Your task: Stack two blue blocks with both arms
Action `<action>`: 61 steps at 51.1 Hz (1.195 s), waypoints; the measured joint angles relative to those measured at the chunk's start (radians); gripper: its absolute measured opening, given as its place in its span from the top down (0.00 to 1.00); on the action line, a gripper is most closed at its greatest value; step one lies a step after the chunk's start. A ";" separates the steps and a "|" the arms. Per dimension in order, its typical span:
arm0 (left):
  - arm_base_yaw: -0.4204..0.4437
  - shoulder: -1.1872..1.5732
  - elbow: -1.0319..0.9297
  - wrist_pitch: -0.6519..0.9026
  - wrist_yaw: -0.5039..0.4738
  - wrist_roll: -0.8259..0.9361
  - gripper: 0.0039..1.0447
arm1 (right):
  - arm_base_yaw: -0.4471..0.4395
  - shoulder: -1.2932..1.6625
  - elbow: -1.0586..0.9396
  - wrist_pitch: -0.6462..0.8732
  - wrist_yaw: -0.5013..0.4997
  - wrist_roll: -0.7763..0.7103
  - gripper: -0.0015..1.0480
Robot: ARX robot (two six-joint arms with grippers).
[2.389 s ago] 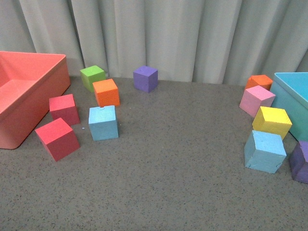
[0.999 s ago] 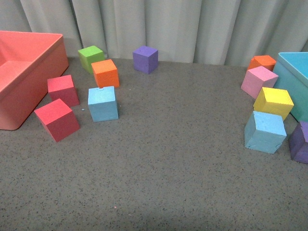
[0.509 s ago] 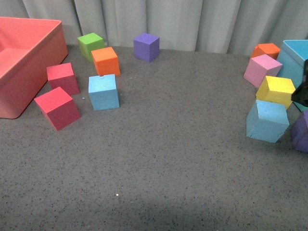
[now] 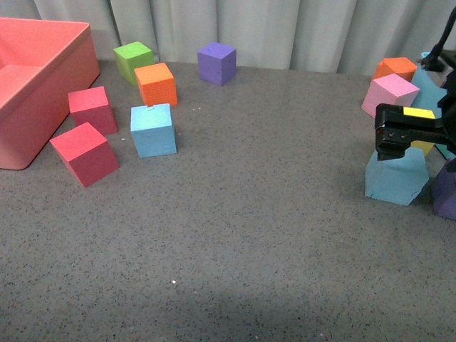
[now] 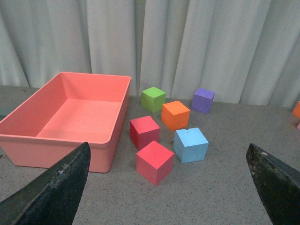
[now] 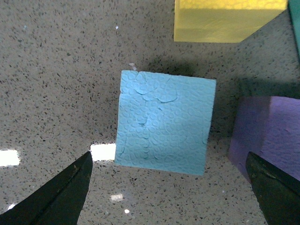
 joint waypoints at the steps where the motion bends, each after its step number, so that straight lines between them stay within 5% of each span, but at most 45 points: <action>1: 0.000 0.000 0.000 0.000 0.000 0.000 0.06 | 0.001 0.006 0.003 0.000 0.001 0.000 0.09; 22: 0.000 0.000 0.000 0.000 0.000 0.000 0.06 | 0.019 0.142 0.104 -0.036 0.026 0.001 0.10; 40: 0.000 0.000 0.000 0.000 0.000 0.000 0.06 | 0.022 0.167 0.129 -0.048 0.036 0.000 0.51; 61: 0.000 0.000 0.000 0.000 0.000 0.000 0.06 | 0.084 0.131 0.146 -0.038 -0.012 -0.005 0.62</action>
